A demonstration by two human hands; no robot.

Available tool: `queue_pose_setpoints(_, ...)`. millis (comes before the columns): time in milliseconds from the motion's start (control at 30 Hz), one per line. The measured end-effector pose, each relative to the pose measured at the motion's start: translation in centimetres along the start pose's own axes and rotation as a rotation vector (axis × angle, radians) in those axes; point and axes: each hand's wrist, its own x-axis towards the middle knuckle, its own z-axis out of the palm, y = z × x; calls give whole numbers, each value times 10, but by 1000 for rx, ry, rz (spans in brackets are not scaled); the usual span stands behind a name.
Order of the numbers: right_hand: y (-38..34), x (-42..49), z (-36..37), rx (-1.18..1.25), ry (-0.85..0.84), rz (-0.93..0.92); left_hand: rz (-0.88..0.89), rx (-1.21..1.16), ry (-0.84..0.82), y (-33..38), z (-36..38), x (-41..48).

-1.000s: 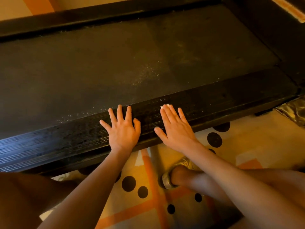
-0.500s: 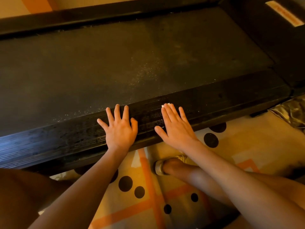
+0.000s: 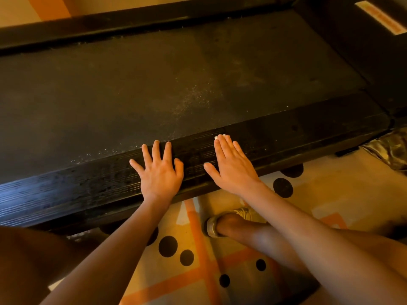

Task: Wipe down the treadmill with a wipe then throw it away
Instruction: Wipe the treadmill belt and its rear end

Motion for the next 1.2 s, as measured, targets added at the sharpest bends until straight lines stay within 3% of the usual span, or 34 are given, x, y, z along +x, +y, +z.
queue_pose_setpoints(167,3,34,-11,8,-16,18,7,2,5,0,1,0)
queue_pose_setpoints(400,3,-38,9,35,-47,-5,-2,30,19,-4,1,0)
queue_pose_setpoints(633,4,33,-6,-2,13,46,-7,17,14,-1,1,0)
queue_pose_setpoints(900,13,-46,10,-6,-8,-64,-17,15,4,1,-2,-1)
queue_pose_setpoints(1200,8,25,-8,32,12,24,-19,0,-32,3,-2,0)
